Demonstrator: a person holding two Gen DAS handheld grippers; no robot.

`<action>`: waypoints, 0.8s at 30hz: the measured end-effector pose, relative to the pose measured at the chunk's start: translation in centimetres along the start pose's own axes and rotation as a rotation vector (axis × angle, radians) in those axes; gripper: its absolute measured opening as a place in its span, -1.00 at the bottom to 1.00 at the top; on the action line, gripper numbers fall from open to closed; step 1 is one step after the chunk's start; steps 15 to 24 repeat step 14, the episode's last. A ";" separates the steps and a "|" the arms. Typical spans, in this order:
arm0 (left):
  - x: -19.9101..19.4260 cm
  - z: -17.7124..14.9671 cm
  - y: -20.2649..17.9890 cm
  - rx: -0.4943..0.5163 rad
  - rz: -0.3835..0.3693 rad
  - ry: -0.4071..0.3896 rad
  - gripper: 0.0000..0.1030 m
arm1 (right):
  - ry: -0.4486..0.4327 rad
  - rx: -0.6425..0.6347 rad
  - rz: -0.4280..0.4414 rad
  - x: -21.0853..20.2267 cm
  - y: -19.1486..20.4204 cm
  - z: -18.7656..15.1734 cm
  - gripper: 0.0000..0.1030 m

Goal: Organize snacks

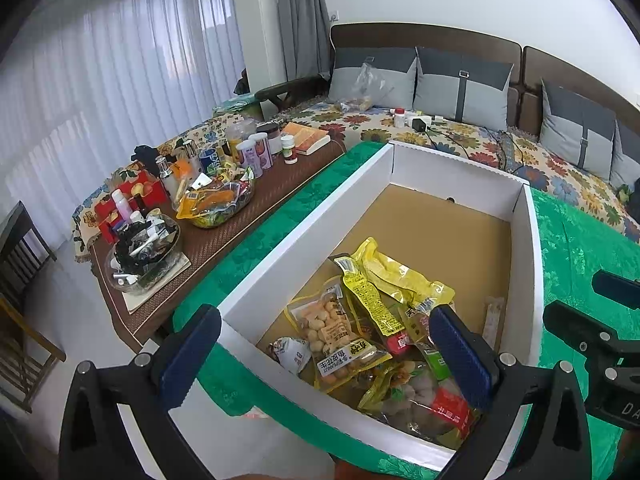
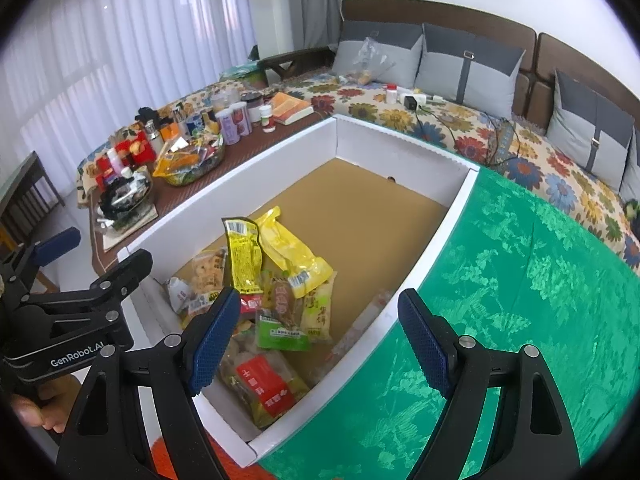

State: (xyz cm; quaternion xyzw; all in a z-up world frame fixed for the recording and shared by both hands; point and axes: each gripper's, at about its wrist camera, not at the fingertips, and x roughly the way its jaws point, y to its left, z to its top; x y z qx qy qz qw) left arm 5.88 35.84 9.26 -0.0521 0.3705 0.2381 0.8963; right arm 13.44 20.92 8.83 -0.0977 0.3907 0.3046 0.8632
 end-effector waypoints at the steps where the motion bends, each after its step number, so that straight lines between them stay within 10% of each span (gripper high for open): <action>1: 0.1 0.0 0.0 0.000 0.000 0.001 0.99 | 0.001 0.000 0.001 0.0 0.0 0.0 0.62; 24: 0.7 -0.1 0.4 -0.037 -0.047 0.014 0.99 | 0.012 -0.006 0.010 0.8 0.5 0.0 0.62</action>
